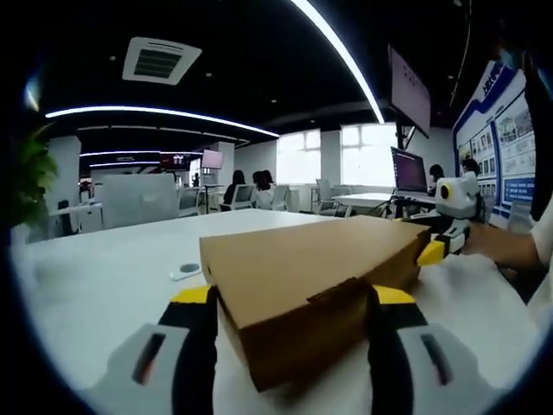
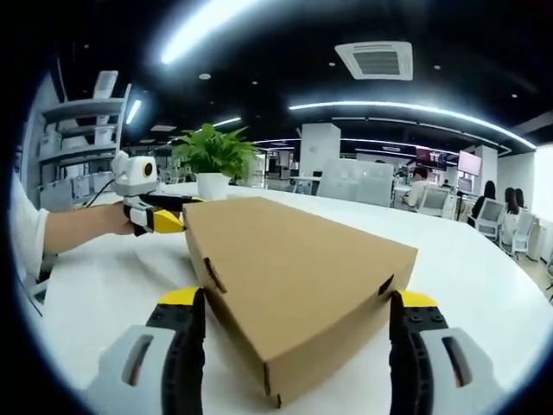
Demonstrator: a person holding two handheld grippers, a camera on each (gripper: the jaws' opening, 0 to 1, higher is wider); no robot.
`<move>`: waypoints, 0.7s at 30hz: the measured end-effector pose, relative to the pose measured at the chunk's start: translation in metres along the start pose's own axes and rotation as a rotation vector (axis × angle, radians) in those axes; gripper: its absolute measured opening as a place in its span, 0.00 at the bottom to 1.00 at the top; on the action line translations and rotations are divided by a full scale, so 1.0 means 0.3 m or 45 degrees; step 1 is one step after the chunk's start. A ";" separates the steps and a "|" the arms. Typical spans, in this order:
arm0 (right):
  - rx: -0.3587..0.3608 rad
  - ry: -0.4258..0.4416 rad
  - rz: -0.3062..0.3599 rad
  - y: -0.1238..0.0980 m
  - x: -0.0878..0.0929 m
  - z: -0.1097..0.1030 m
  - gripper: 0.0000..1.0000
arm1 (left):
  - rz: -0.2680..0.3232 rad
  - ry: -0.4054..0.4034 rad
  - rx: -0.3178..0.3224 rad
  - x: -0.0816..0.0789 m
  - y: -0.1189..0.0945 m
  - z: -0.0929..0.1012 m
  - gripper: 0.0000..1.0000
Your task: Operate the shoe box by opening the lid, removing the specified soft item, and placing it in the target area until the item is outside and the box remains undamaged.
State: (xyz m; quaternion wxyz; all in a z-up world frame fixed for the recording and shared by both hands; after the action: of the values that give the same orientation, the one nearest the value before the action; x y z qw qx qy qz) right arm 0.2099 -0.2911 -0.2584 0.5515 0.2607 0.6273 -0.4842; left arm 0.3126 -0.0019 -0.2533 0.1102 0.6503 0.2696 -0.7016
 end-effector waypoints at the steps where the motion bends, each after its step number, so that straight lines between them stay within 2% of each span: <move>1: -0.005 -0.002 0.005 -0.001 0.001 0.000 0.90 | -0.001 0.002 -0.002 0.001 -0.003 0.003 0.71; 12: -0.046 -0.002 -0.022 -0.013 -0.010 -0.009 0.89 | 0.031 -0.006 -0.062 0.022 -0.056 0.058 0.71; 16: -0.057 0.003 0.007 -0.019 -0.001 -0.024 0.91 | 0.022 -0.011 -0.086 0.026 -0.085 0.083 0.70; 21: -0.078 0.004 -0.010 -0.030 -0.007 -0.036 0.91 | -0.005 -0.017 -0.104 0.025 -0.113 0.104 0.70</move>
State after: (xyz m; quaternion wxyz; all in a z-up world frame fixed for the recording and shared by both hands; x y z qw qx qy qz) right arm 0.1980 -0.2847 -0.2546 0.5561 0.2421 0.6437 -0.4666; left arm 0.2679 0.0114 -0.2525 0.1371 0.6400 0.2987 -0.6945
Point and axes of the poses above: the point that each gripper's makers call its tool centre point, and the gripper's own axes: y roughly forward along the fingers, z roughly to its right, x roughly out of its underside, the point moved 8 cm from there along -y, roughly backward along the fingers, and after that the axes turned 6 degrees about -z, right-handed, at the moved point
